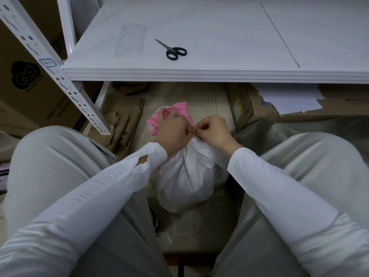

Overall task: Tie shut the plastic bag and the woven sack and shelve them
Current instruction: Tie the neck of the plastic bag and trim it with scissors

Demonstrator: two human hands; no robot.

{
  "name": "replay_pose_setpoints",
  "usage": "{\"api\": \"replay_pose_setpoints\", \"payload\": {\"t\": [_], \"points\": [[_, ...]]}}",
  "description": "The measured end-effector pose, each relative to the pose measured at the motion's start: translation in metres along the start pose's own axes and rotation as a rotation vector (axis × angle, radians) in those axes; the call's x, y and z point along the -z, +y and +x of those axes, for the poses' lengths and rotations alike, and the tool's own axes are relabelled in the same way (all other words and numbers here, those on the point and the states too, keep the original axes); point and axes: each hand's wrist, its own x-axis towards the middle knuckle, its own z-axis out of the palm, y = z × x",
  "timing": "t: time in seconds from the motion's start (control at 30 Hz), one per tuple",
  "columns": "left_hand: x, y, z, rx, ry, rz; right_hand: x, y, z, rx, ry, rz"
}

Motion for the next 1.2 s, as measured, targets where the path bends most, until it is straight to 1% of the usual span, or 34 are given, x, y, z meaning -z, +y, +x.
{"api": "replay_pose_setpoints", "payload": {"t": [0.07,0.2,0.4,0.53,0.6,0.73,0.83,0.9,0.97,1.03,1.1,1.2], "points": [[-0.001,0.001,0.0,0.002,0.001,0.013,-0.003,0.0,0.0,0.019,0.028,-0.029],[-0.001,0.002,0.003,0.051,0.037,0.043,-0.01,-0.002,0.002,0.05,0.137,-0.088],[0.003,0.006,0.002,0.081,-0.05,0.113,-0.023,-0.001,0.001,0.024,0.214,-0.107],[0.007,0.01,0.0,0.078,-0.076,0.133,-0.029,-0.002,-0.002,0.016,0.251,-0.096],[0.007,0.008,0.0,0.083,-0.096,0.113,-0.029,-0.002,-0.002,0.012,0.224,-0.07],[0.007,0.0,-0.001,0.049,-0.084,0.074,-0.011,-0.003,0.008,0.082,0.082,-0.068],[0.009,-0.006,0.001,0.002,-0.053,0.034,-0.002,-0.006,0.019,0.131,-0.025,-0.179],[0.01,-0.007,0.004,-0.011,-0.031,0.035,0.0,-0.011,0.026,0.153,-0.029,-0.262],[0.008,-0.009,0.007,-0.014,-0.003,0.038,0.002,-0.023,0.033,0.185,0.054,-0.243],[0.006,-0.011,0.008,-0.015,0.037,0.032,0.008,-0.039,0.044,0.215,0.192,-0.145],[0.004,-0.011,0.008,-0.03,0.052,0.034,0.017,-0.054,0.057,0.243,0.309,-0.098],[0.006,-0.016,0.012,-0.035,0.032,0.017,0.026,-0.065,0.085,0.218,0.366,-0.127]]}}
